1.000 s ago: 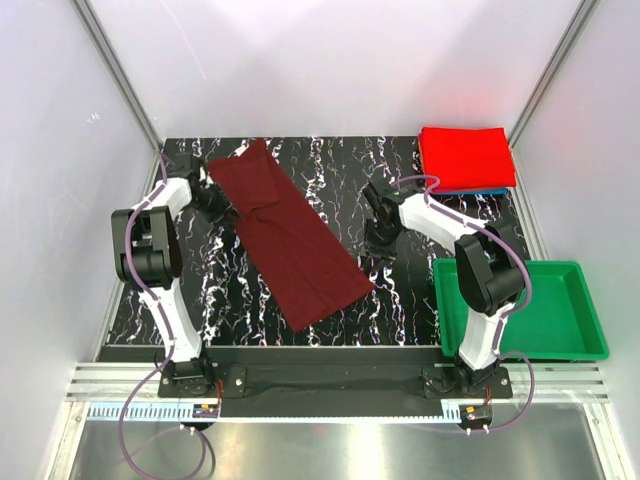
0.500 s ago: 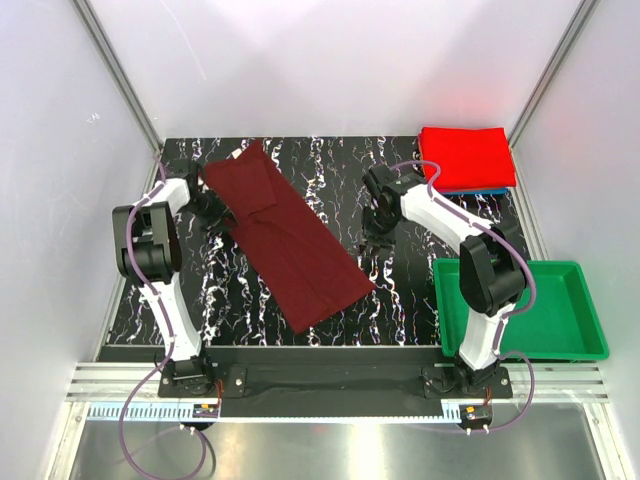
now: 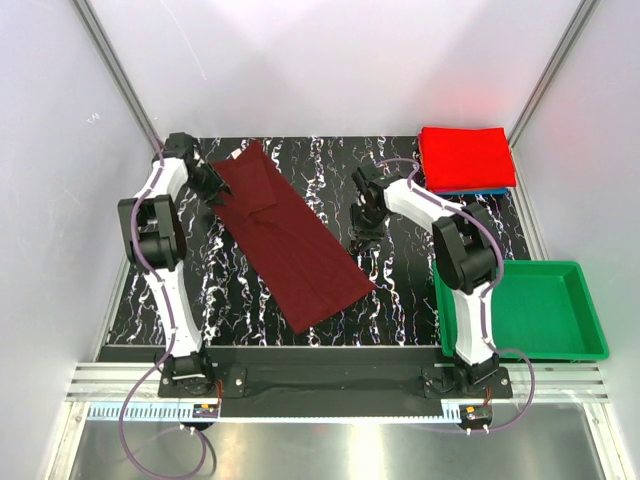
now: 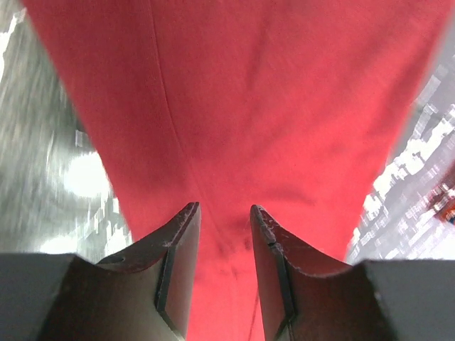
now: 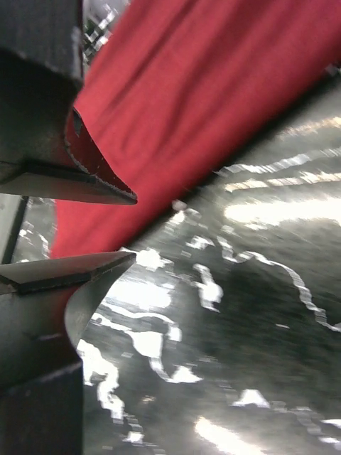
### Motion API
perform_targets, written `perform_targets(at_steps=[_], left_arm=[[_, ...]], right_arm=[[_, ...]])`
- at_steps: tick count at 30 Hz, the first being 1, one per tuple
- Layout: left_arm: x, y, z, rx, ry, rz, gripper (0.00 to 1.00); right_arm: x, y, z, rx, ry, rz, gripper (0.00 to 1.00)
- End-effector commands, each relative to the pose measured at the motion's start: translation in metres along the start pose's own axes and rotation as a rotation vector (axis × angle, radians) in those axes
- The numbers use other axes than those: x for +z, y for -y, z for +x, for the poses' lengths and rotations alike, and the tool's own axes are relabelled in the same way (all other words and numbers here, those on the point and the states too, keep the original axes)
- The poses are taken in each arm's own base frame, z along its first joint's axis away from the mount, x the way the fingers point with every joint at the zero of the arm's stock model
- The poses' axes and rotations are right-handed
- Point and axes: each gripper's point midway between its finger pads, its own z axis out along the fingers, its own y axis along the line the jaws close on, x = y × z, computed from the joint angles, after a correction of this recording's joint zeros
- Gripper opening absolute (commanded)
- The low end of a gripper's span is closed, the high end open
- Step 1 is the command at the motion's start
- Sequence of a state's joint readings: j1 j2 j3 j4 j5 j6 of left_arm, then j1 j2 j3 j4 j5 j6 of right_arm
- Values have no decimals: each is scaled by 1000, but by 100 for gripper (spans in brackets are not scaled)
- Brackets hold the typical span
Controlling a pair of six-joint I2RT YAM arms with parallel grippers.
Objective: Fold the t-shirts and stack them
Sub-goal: Fold the tshirt
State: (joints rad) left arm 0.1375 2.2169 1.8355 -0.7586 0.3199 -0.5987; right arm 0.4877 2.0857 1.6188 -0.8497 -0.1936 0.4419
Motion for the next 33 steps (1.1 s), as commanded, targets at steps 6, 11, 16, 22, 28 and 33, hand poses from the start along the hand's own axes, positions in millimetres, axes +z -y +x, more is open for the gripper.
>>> perform_targets(at_steps=[6, 11, 16, 22, 28, 33], left_arm=[[45, 4, -24, 31, 4, 57, 41], [56, 18, -38, 53, 19, 113, 44], [46, 57, -56, 95, 49, 258, 47], [-24, 43, -33, 159, 101, 144, 50], [-73, -3, 41, 201, 128, -43, 53], [-93, -31, 144, 148, 63, -33, 56]], right_arm=[[11, 6, -10, -11, 33, -5, 40], [21, 18, 30, 131, -23, -11, 38], [6, 2, 54, 226, -6, -65, 38], [-19, -18, 71, 152, -25, -93, 38], [-44, -5, 76, 32, 6, -57, 41], [-46, 7, 78, -31, -15, -94, 44]])
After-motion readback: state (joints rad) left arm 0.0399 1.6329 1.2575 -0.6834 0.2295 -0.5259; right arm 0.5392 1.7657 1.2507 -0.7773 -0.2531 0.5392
